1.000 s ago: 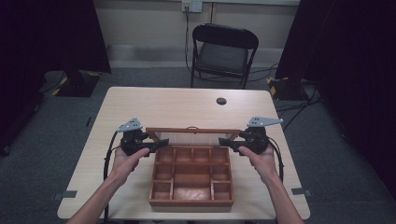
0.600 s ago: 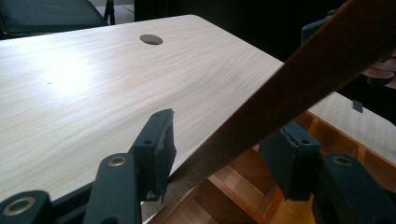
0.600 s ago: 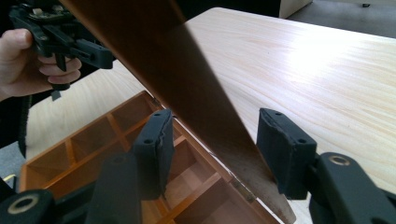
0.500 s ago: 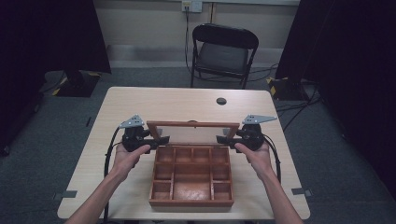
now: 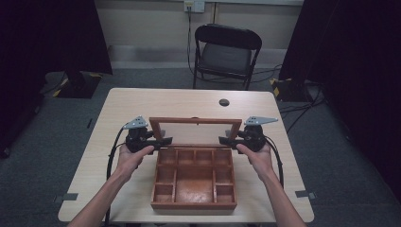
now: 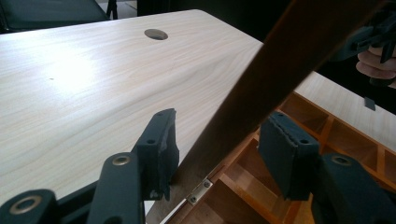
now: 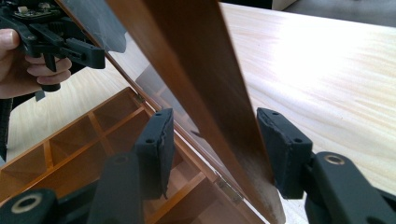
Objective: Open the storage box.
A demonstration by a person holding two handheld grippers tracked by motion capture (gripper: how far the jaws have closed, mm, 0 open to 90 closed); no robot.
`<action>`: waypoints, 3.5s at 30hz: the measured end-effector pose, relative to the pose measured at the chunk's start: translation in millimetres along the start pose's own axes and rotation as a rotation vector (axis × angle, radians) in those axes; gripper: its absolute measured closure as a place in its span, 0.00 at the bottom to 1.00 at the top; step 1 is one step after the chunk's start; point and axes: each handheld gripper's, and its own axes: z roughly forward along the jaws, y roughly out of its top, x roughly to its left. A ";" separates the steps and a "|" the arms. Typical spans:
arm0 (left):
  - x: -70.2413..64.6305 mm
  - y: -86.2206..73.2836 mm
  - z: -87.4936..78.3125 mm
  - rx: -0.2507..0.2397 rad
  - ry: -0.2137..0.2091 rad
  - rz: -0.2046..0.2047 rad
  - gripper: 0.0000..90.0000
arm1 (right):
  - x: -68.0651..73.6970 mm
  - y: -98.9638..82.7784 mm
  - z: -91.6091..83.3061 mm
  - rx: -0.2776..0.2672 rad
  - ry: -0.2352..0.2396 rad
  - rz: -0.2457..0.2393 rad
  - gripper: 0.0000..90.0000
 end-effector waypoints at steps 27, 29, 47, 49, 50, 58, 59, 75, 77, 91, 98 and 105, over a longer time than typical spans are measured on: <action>15.1 -3.3 14.9 0.018 0.028 -0.025 0.55 | -16.2 -5.7 19.4 -0.004 -0.032 0.038 0.54; 16.8 -3.7 15.3 0.022 0.027 -0.036 0.56 | -17.1 -5.6 20.6 -0.006 -0.039 0.038 0.54; 22.9 -3.6 23.4 0.031 0.030 -0.069 0.49 | -25.6 -4.9 30.1 -0.020 -0.076 0.053 0.54; 22.0 -3.9 24.5 0.034 0.037 -0.065 0.49 | -26.2 -5.1 31.0 -0.023 -0.077 0.058 0.54; 22.7 -4.2 24.4 0.039 0.040 -0.060 0.50 | -26.5 -5.2 31.3 -0.024 -0.077 0.059 0.54; 27.7 -8.7 24.1 0.043 0.044 -0.072 0.58 | -28.4 -6.5 33.5 -0.022 -0.092 0.062 0.53; 28.2 -8.9 24.1 0.046 0.048 -0.070 0.58 | -29.0 -6.7 33.9 -0.022 -0.094 0.066 0.53; 36.1 -13.1 26.8 0.062 0.058 -0.112 0.59 | -35.8 -12.1 41.1 -0.005 -0.115 0.105 0.50; 37.3 -13.9 27.4 0.058 0.052 -0.120 0.58 | -37.1 -13.0 42.4 -0.004 -0.116 0.111 0.50; 43.2 -17.4 30.1 0.080 0.078 -0.148 0.54 | -44.9 -20.2 51.8 0.018 -0.111 0.167 0.43; 48.5 -20.5 30.9 0.087 0.064 -0.178 0.54 | -43.2 -22.0 59.1 0.053 -0.125 0.166 0.33; 49.8 -21.6 31.4 0.094 0.077 -0.190 0.54 | -43.7 -24.3 61.6 0.067 -0.141 0.159 0.29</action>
